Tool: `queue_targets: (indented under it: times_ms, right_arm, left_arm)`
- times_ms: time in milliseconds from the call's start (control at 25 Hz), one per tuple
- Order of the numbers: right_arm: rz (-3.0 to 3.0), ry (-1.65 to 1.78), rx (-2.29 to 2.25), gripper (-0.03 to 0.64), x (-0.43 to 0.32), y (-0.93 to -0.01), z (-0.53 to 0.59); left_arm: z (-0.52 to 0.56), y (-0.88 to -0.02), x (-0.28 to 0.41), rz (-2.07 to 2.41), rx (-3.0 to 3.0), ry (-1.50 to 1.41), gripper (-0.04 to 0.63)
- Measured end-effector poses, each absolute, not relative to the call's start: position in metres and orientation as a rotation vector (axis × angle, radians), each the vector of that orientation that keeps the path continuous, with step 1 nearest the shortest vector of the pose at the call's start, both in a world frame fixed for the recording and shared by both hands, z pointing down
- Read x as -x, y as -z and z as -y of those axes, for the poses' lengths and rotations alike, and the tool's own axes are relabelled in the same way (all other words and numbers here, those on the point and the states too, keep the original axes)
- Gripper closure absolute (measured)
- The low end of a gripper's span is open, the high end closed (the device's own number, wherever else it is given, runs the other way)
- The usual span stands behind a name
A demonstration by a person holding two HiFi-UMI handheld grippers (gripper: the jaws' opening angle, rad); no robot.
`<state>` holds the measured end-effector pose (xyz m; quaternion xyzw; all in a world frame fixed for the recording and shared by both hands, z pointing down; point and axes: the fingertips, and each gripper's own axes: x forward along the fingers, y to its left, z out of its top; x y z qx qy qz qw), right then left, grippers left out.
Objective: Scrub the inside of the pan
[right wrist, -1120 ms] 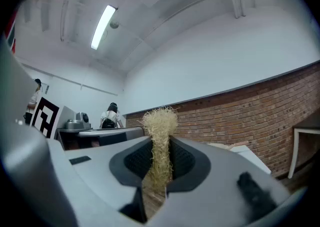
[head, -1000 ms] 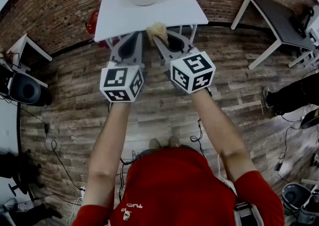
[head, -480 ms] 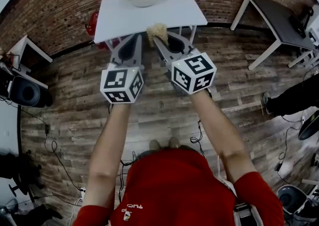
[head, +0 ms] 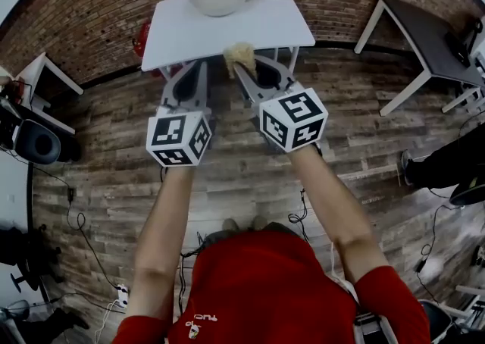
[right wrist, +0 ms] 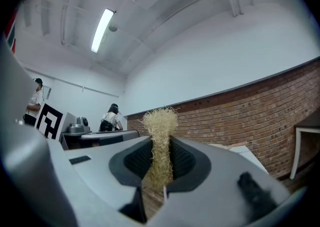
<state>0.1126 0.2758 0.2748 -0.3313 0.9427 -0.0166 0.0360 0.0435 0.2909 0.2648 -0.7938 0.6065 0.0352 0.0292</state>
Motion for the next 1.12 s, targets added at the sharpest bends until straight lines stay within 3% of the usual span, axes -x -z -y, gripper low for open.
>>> queue_targets:
  times_ms: [600, 1120]
  right_arm:
    - [-2.914, 0.077, 1.035, 0.531, -0.13, -0.299, -0.209]
    - [-2.946, 0.017, 1.086, 0.531, -0.052, -0.301, -0.075]
  left_arm:
    - [-0.233, -0.28, -0.048, -1.895, 2.426, -0.08, 0.581]
    - [-0.096, -0.282, 0.034, -1.853, 2.46, -0.152, 0.581]
